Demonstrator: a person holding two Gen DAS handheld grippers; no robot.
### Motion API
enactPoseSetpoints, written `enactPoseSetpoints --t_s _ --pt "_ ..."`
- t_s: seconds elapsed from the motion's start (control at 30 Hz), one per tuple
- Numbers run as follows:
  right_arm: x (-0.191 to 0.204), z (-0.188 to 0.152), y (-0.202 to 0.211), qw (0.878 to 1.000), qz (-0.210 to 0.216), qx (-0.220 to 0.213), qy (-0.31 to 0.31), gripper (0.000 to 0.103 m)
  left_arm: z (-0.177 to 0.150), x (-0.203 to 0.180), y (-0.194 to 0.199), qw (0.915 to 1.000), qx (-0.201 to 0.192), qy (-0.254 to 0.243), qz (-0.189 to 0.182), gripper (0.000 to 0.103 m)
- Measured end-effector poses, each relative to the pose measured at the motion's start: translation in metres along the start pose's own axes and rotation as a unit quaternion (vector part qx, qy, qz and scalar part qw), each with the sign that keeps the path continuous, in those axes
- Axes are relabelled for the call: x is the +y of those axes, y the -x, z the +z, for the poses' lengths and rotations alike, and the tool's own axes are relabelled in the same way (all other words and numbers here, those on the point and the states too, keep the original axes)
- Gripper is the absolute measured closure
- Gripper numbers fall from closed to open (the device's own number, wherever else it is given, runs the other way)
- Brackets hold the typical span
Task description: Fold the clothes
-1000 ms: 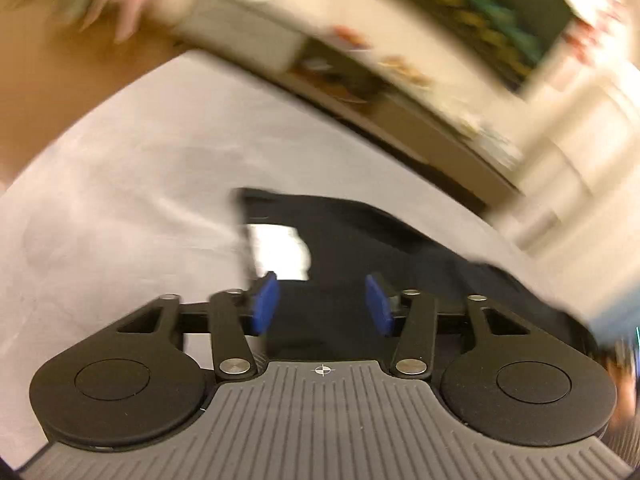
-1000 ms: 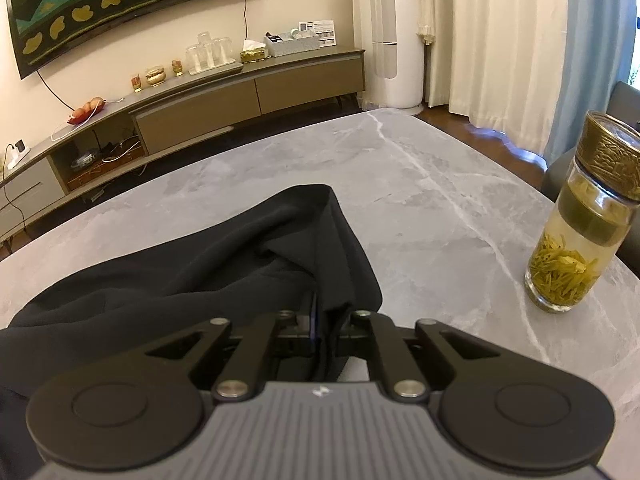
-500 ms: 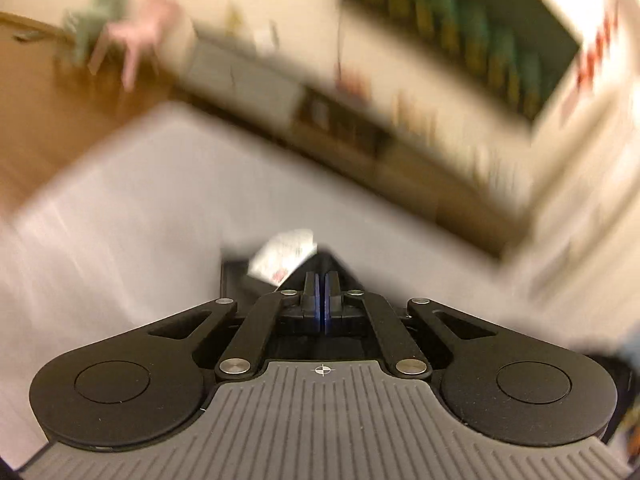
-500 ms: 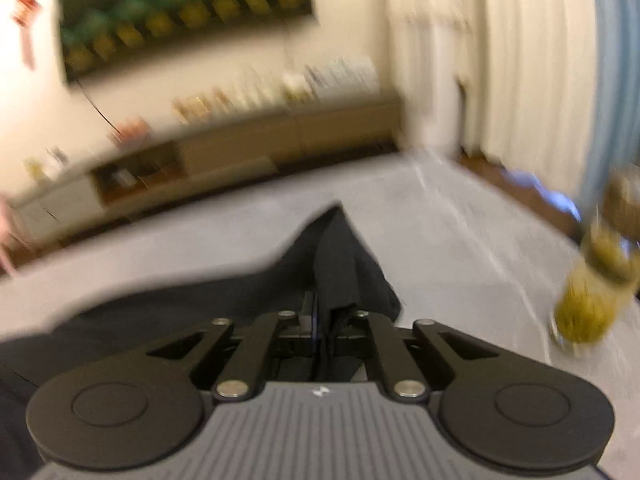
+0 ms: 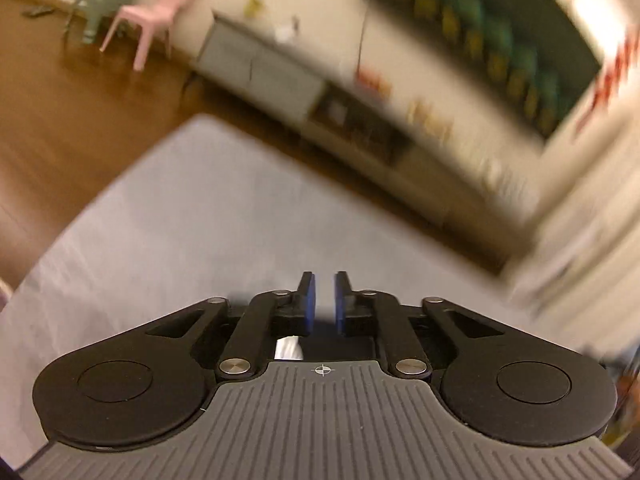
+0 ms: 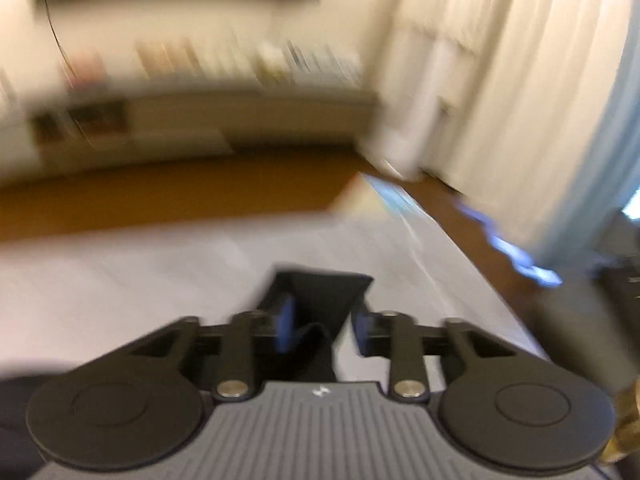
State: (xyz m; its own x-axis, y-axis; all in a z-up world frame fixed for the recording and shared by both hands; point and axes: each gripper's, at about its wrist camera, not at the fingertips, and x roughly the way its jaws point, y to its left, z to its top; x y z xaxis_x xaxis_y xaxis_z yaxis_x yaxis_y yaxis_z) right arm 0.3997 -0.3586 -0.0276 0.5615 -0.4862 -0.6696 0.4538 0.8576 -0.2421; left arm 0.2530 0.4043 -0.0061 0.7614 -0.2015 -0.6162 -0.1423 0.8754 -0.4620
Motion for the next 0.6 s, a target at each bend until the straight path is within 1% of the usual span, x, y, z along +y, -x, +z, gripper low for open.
enactPoseSetpoints --t_s 0.03,0.07,0.1,0.13,0.17,0.2,0.27,0.33,0.37,0.4,0.43,0.47,0.5,0.57,0.6 --pt "0.001 -0.009 -0.001 1.0 0.003 0.001 -0.011 0.071 -0.004 -0.001 -0.009 0.9997 0.022 -0.01 0.009 0.07" --pt "-0.002 -0.021 0.006 0.999 0.03 -0.002 -0.023 0.064 -0.008 0.005 -0.012 0.999 0.039 -0.014 0.019 0.056" --pt "-0.004 -0.033 0.014 0.998 0.057 -0.005 -0.035 0.048 -0.013 0.007 -0.017 0.9983 0.04 -0.014 0.04 0.056" --pt "-0.006 -0.045 0.021 0.995 0.083 -0.007 -0.047 0.043 -0.018 0.009 -0.021 0.9972 0.042 -0.013 0.06 0.055" --pt "-0.008 -0.057 0.028 0.993 0.108 -0.009 -0.055 0.043 -0.02 0.016 -0.023 0.9967 0.041 -0.002 0.069 0.053" --pt "-0.007 -0.068 0.037 0.991 0.124 -0.01 -0.047 0.042 -0.022 0.024 -0.026 0.9967 0.04 0.02 0.068 0.048" --pt "-0.009 -0.092 0.052 0.99 0.142 -0.01 -0.025 0.038 -0.034 0.028 -0.038 0.9958 0.05 0.049 0.059 0.045" --pt "-0.018 -0.11 0.061 0.988 0.154 -0.014 -0.026 0.034 -0.042 0.024 -0.055 0.9956 0.069 0.051 0.038 0.041" --pt "-0.022 -0.115 0.063 0.987 0.154 -0.018 -0.035 0.031 -0.044 0.02 -0.063 0.9954 0.078 0.048 0.029 0.035" --pt "-0.03 -0.12 0.062 0.988 0.147 -0.02 -0.046 0.029 -0.045 0.014 -0.063 0.9962 0.072 0.04 0.026 0.035" --pt "-0.037 -0.122 0.059 0.989 0.136 -0.02 -0.056 0.029 -0.046 0.008 -0.063 0.997 0.067 0.032 0.023 0.039" --pt "-0.042 -0.122 0.057 0.99 0.127 -0.017 -0.067 0.029 -0.047 0.003 -0.063 0.9976 0.062 0.023 0.021 0.063" --pt "-0.05 -0.123 0.052 0.989 0.12 -0.014 -0.079 0.029 -0.048 -0.003 -0.063 0.9981 0.056 0.016 0.017 0.072" --pt "-0.061 -0.124 0.045 0.989 0.113 -0.012 -0.099 0.029 -0.045 -0.014 -0.049 0.9996 0.024 0.013 -0.003 0.076" --pt "-0.064 -0.125 0.043 0.988 0.113 -0.015 -0.105 0.029 -0.037 -0.015 -0.027 0.9994 -0.014 0.02 -0.024 0.077"
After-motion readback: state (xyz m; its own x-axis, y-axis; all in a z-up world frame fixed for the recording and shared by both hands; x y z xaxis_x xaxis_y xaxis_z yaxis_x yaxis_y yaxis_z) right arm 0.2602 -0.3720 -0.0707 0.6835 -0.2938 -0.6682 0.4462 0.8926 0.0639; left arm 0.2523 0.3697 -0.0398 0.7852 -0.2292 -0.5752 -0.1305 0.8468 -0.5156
